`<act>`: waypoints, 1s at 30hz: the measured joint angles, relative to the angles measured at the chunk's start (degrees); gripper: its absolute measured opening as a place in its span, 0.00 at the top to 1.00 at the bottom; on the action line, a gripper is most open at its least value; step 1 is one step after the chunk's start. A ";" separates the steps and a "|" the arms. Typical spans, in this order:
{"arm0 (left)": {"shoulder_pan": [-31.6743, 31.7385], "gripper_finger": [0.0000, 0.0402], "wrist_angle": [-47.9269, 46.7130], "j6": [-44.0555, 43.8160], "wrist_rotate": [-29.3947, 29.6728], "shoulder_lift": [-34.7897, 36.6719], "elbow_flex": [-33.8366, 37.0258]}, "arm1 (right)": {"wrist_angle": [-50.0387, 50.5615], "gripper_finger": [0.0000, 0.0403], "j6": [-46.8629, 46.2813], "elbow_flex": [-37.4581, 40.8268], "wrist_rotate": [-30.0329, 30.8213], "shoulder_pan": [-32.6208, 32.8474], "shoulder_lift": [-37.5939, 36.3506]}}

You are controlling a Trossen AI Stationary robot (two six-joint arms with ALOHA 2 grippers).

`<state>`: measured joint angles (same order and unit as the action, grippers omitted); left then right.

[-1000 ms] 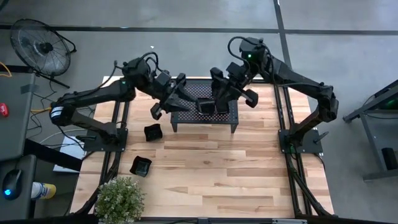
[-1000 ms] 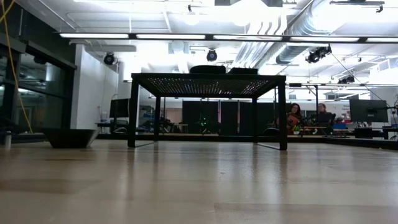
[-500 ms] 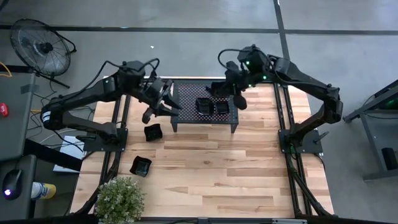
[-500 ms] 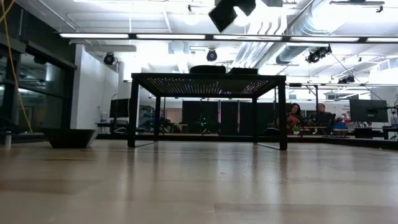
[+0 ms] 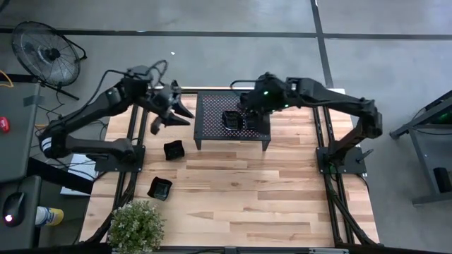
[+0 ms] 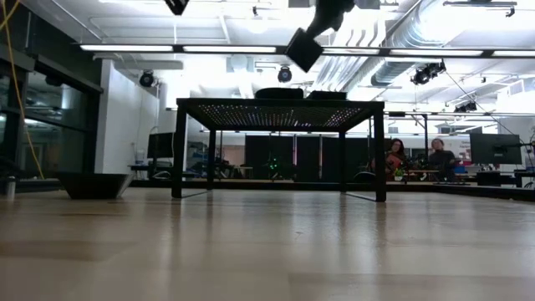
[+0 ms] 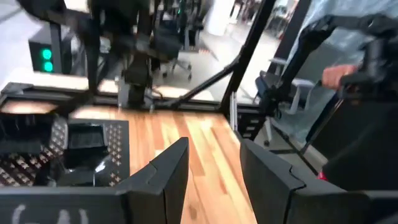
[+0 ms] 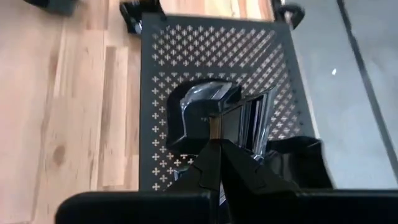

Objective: Pick & Place Mini shaped plates
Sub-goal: Stack the black square plate on top of the other black square plates on the shelf

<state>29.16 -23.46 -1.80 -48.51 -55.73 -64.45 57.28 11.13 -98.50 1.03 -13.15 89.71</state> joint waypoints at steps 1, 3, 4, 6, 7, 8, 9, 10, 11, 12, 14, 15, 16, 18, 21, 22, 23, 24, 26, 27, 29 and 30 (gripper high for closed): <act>1.24 0.65 0.36 0.06 -1.70 0.74 0.72 | -0.04 1.00 -0.50 0.00 0.25 0.35 0.85; 3.62 0.65 0.23 0.12 -4.24 1.87 2.56 | -0.46 1.00 -1.13 0.00 1.52 1.11 2.70; 4.74 0.65 0.66 0.09 -5.43 2.32 3.65 | -0.62 1.00 -1.77 0.00 2.98 1.54 3.67; 6.61 0.65 2.71 0.01 -8.73 3.22 6.14 | -0.74 1.00 -2.48 0.00 5.18 2.13 5.32; 7.31 0.65 4.48 -0.22 -10.36 3.61 7.45 | -0.76 1.00 -2.93 0.00 5.81 2.41 6.09; 7.86 0.65 6.45 -0.99 -11.97 3.92 8.98 | -0.76 1.00 -3.53 0.00 6.41 2.62 6.68; 8.37 0.65 8.30 -1.98 -13.19 4.05 10.58 | -0.80 1.00 -4.03 0.00 7.26 2.84 7.16; 8.76 0.65 10.46 -3.25 -14.40 3.99 12.11 | -0.87 1.00 -4.42 0.00 8.59 3.17 7.64; 8.99 0.65 12.28 -4.39 -15.41 3.88 13.47 | -0.86 1.00 -4.64 0.00 10.60 3.51 7.99; 9.21 0.65 13.82 -5.13 -16.55 3.82 14.80 | -0.72 1.00 -4.69 0.00 13.07 3.88 8.37; 9.14 0.65 17.30 -5.96 -17.99 3.94 17.10 | -0.34 1.00 -4.71 0.00 16.30 4.37 8.77; 9.10 0.65 18.33 -6.04 -18.27 3.97 18.09 | -0.21 1.00 -4.95 0.00 17.41 4.54 8.82; 9.10 0.65 19.03 -6.28 -18.29 3.94 19.04 | 0.17 1.00 -5.16 0.00 18.53 4.65 8.83; 9.10 0.65 20.43 -6.78 -19.02 3.83 20.50 | 2.33 1.00 -5.79 0.00 21.34 4.75 8.83; 9.10 0.65 20.84 -7.05 -20.16 3.94 21.28 | 5.90 1.00 -8.07 0.00 24.42 4.97 8.83; 9.10 0.65 20.77 -7.07 -20.15 3.92 21.31 | 7.20 1.00 -8.71 0.00 24.91 5.01 8.83; 9.10 0.65 20.85 -7.05 -20.15 3.92 21.31 | 8.22 1.00 -9.27 0.00 24.88 5.28 8.83; 9.10 0.65 21.10 -7.04 -20.15 3.92 21.31 | 8.97 1.00 -9.68 0.00 24.78 5.56 8.83; 9.10 0.65 21.85 -7.02 -20.15 3.92 21.31 | 9.84 1.00 -9.85 0.00 25.89 6.59 8.83; 9.10 0.65 22.45 -7.04 -20.13 3.92 21.31 | 10.24 1.00 -9.83 0.00 27.03 7.26 8.83; 9.10 0.65 23.54 -7.31 -20.13 3.92 21.31 | 10.82 1.00 -9.76 0.00 29.04 8.35 8.83; 9.10 0.65 23.88 -7.45 -20.13 3.92 21.31 | 11.26 1.00 -9.74 0.00 29.37 8.82 8.83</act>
<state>38.26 0.42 -9.24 -68.64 -51.81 -43.13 68.54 1.39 -98.50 30.40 -4.34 98.54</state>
